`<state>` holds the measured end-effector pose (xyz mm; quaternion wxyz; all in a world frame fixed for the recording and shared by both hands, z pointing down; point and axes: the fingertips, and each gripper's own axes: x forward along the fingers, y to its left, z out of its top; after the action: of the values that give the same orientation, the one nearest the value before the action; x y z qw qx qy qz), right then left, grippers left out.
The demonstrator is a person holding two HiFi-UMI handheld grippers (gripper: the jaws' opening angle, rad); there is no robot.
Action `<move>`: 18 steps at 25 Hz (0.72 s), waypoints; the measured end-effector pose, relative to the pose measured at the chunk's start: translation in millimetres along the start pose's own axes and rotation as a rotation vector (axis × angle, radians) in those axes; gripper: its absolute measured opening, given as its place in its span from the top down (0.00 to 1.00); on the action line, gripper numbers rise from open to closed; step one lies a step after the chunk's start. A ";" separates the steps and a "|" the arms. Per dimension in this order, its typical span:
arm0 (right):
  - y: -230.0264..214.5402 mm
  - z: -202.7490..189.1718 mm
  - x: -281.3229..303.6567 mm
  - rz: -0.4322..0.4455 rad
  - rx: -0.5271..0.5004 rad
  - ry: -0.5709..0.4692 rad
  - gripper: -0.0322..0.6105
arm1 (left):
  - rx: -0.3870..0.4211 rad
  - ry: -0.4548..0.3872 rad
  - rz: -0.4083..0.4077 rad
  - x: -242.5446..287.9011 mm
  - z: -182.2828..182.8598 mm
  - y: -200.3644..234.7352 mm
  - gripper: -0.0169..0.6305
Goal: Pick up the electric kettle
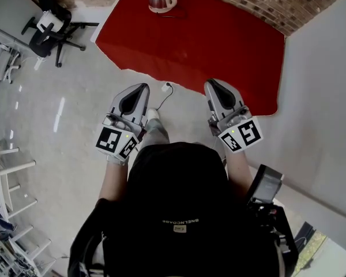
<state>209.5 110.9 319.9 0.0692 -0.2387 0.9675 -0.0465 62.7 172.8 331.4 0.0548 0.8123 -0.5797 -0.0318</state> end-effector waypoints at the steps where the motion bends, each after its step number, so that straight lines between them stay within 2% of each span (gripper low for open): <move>1: -2.5 -1.1 6.9 -0.003 0.000 0.005 0.94 | -0.006 0.000 -0.002 3.8 0.1 7.2 0.96; 9: -23.5 -16.2 66.9 -0.037 0.001 0.041 0.94 | -0.043 0.017 -0.030 39.1 -6.0 69.8 0.96; 18: -54.3 -29.3 128.1 -0.114 0.017 0.063 0.94 | -0.061 0.050 -0.092 79.9 -8.6 132.7 0.96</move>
<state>117.4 4.8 341.2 0.0379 -0.2913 0.9536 -0.0659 -34.8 54.9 357.5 0.0927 0.8366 -0.5390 -0.0317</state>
